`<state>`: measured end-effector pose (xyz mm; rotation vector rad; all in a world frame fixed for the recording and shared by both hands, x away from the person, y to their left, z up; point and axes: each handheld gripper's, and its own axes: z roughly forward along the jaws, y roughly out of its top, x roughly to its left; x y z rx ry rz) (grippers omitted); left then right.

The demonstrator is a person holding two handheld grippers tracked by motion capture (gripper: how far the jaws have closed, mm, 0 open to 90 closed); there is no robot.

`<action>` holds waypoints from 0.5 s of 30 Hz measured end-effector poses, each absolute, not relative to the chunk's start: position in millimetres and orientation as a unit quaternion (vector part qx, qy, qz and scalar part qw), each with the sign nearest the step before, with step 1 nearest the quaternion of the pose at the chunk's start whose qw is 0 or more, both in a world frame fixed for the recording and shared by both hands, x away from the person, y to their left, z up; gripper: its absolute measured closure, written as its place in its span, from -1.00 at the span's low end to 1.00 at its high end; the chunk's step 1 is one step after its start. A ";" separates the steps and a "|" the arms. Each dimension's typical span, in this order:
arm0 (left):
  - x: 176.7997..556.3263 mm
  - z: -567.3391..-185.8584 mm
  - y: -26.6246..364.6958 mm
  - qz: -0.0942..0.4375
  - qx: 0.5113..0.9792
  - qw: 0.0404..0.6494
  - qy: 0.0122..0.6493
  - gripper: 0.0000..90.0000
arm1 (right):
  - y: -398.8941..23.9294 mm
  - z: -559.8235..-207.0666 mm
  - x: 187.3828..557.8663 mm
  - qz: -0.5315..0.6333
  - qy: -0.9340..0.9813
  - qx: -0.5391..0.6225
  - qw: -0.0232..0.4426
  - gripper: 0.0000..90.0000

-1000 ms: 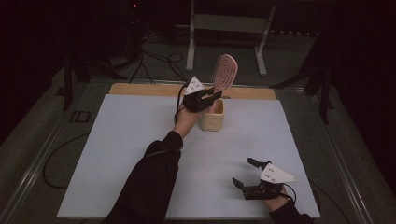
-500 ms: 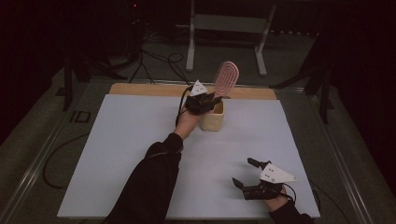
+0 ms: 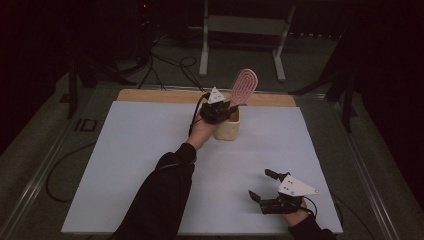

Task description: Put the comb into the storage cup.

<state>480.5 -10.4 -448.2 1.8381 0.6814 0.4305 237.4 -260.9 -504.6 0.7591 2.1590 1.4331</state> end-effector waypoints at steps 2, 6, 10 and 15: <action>480.5 -447.4 -9.7 0.179 0.773 0.537 0.285 0.54 | -260.9 -504.6 237.4 0.518 0.780 0.274 0.219 -0.79; 479.1 -444.9 -7.5 0.189 0.770 0.539 0.285 0.51 | -261.0 -504.3 237.1 0.518 0.780 0.274 0.219 -0.79; 476.0 -441.6 -6.4 0.179 0.770 0.545 0.279 0.19 | -260.9 -504.3 237.1 0.518 0.780 0.274 0.218 -0.79; 475.7 -433.4 -2.9 0.151 0.771 0.551 0.281 -0.27 | -260.8 -504.1 236.9 0.519 0.780 0.273 0.218 -0.79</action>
